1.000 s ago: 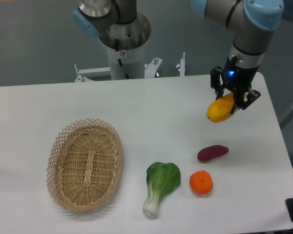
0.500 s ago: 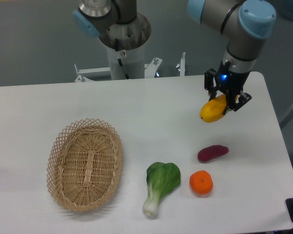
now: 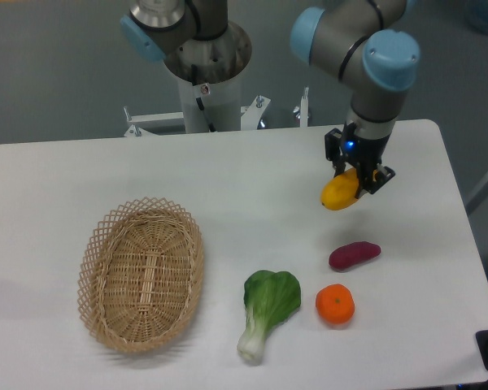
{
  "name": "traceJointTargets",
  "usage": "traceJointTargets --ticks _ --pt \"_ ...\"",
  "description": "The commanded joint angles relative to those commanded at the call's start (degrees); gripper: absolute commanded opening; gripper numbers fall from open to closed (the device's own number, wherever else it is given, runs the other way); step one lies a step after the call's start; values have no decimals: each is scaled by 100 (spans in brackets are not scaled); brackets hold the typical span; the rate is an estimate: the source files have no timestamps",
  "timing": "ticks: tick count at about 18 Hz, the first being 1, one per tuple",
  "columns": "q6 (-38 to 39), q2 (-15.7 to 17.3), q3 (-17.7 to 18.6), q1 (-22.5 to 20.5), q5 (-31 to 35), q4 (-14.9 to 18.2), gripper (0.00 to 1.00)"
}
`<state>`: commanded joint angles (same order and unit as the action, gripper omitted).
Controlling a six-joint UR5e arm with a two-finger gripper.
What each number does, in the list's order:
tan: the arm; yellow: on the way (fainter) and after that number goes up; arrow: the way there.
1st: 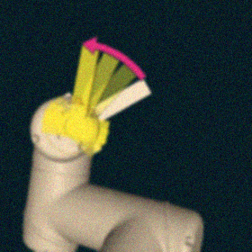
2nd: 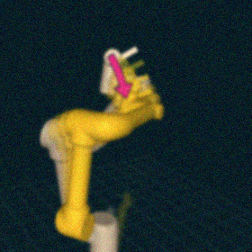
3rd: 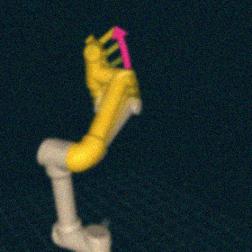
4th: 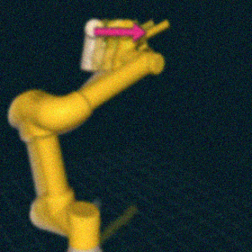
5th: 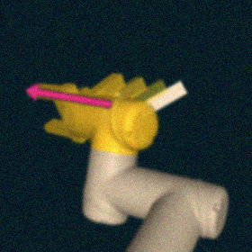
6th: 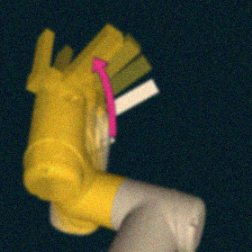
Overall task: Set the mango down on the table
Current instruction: 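Carry the held yellow mango with the gripper toward the table center, then lower the mango onto the table and open the gripper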
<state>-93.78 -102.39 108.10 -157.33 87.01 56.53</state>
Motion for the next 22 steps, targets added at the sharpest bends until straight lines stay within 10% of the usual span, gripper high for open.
traceJointTargets --ticks 18,22 --pt "202 -449 326 536 -9 -133 51" --pt "176 -440 247 527 -18 -142 100"
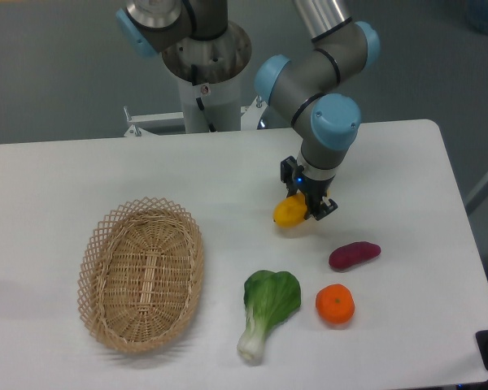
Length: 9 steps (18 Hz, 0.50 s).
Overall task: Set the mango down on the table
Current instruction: 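Lower the mango onto the table and open the gripper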
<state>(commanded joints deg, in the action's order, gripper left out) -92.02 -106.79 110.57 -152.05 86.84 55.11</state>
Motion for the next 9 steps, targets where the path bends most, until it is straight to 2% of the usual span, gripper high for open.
traceJointTargets --ticks 5,9 --pt "44 202 -176 -35 26 35 100" --pt "518 316 -448 -44 26 44 100"
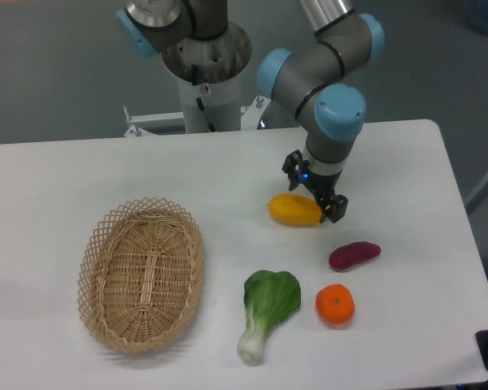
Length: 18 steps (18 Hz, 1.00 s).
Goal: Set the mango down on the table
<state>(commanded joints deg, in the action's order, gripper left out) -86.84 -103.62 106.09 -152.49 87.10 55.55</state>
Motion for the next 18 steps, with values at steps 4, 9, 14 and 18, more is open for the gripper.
traceJointTargets --ticks 4,9,14,18 --pt "290 61 -570 -26 -105 18 100" --pt "265 141 -1502 -210 -62 701 100" --pt "-340 150 -2294 -526 -105 1879 100" --pt "-1289 228 -2373 -869 -114 2222 100"
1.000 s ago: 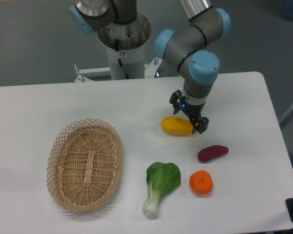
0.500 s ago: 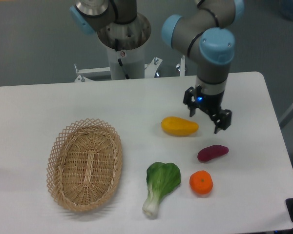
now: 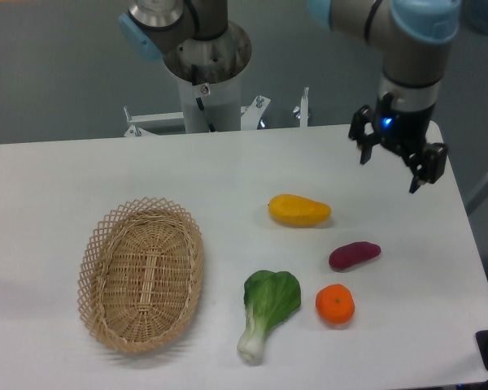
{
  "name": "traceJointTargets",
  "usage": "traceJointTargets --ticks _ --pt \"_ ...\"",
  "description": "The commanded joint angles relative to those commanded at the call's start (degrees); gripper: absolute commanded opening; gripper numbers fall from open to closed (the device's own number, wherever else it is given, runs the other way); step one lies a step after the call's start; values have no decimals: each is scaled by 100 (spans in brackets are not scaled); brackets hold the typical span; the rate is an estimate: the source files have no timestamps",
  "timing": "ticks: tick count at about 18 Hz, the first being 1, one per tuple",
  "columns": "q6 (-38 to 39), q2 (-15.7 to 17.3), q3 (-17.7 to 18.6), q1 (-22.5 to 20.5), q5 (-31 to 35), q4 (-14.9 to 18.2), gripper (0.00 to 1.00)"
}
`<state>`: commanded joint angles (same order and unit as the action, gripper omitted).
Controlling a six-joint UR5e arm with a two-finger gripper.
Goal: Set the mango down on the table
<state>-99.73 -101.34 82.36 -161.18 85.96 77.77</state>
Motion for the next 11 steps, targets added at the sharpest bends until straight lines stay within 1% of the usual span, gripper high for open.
traceJointTargets --ticks 2,4,11 --pt "-510 36 0 -211 -17 107 100" --pt "-810 106 26 -343 -9 107 100" --pt "-855 106 35 -361 -44 89 100"
